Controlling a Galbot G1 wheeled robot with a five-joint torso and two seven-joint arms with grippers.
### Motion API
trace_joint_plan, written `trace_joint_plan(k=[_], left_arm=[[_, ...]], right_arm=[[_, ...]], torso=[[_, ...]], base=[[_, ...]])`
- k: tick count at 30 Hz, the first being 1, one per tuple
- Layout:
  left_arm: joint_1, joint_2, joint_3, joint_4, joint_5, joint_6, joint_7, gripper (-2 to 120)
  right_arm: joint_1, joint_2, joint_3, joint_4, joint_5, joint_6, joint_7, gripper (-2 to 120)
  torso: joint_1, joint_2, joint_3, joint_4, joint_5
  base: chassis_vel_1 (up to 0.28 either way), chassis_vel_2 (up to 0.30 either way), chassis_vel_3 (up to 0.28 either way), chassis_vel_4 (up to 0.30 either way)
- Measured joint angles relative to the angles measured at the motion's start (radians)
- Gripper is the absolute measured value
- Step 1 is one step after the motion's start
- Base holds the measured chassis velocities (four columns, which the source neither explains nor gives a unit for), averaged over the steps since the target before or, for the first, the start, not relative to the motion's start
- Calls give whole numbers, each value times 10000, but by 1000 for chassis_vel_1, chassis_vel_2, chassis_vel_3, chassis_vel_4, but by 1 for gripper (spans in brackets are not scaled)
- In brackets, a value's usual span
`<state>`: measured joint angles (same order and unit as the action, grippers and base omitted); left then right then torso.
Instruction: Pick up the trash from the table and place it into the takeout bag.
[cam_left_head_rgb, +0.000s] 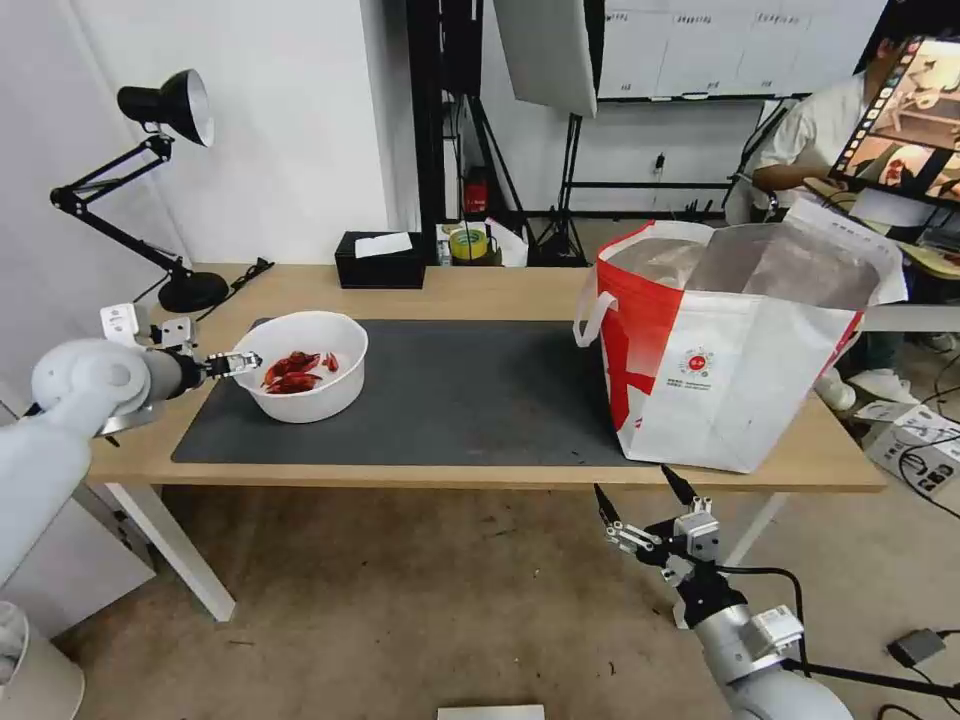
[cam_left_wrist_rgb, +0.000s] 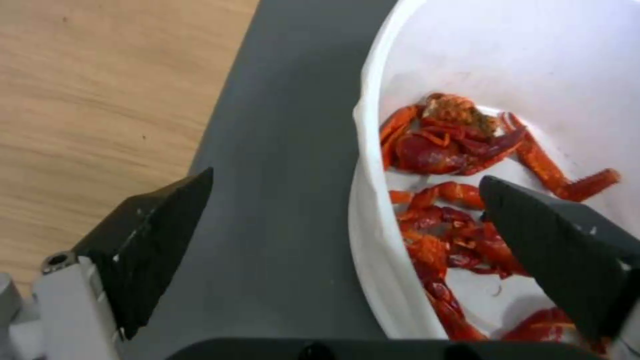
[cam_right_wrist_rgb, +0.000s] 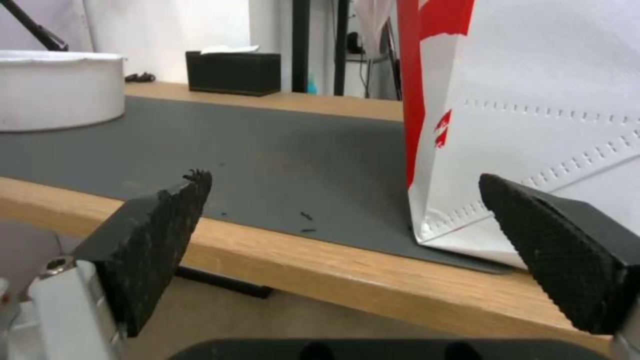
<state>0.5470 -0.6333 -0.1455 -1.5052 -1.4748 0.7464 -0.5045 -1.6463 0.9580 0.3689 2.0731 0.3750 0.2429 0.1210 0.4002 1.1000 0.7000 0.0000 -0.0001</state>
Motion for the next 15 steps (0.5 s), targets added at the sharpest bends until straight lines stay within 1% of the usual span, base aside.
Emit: trace_joint_plan(k=[1, 2, 3, 4, 9, 13, 14, 15], left_arm=[[0, 0, 0, 0, 0, 0, 0, 100], [-157, -65, 151, 124, -161, 0, -228, 100], [-202, -82, 192, 164, -222, -1, -282, 100], [-397, -161, 345, 355, -463, -8, -535, 100], [-620, -221, 526, 588, -768, -32, -772, 100], [-648, -190, 625, 596, -949, -54, -920, 99], [-648, -181, 678, 565, -953, -59, -1101, 98], [-648, -181, 678, 565, -953, -59, -1101, 98]], right_arm=[[0, 0, 0, 0, 0, 0, 0, 100], [0, 0, 0, 0, 0, 0, 0, 100], [0, 0, 0, 0, 0, 0, 0, 100], [0, 0, 0, 0, 0, 0, 0, 100], [0, 0, 0, 0, 0, 0, 0, 100], [0, 0, 0, 0, 0, 0, 0, 100], [0, 0, 0, 1, 1, 0, 0, 100], [0, 0, 0, 1, 1, 0, 0, 100]], torso=[[0, 0, 0, 0, 0], [-1, 0, 0, 0, 1], [-1, 0, 0, 0, 1], [-1, 0, 0, 0, 0], [0, 0, 0, 0, 1], [-1, 0, 0, 0, 1], [0, -1, 0, 1, 1], [0, -1, 0, 1, 1]], base=[[0, 0, 0, 0], [0, 0, 0, 0], [0, 0, 0, 0], [0, 0, 0, 0], [0, 0, 0, 0], [0, 0, 0, 0], [0, 0, 0, 0], [0, 0, 0, 0]])
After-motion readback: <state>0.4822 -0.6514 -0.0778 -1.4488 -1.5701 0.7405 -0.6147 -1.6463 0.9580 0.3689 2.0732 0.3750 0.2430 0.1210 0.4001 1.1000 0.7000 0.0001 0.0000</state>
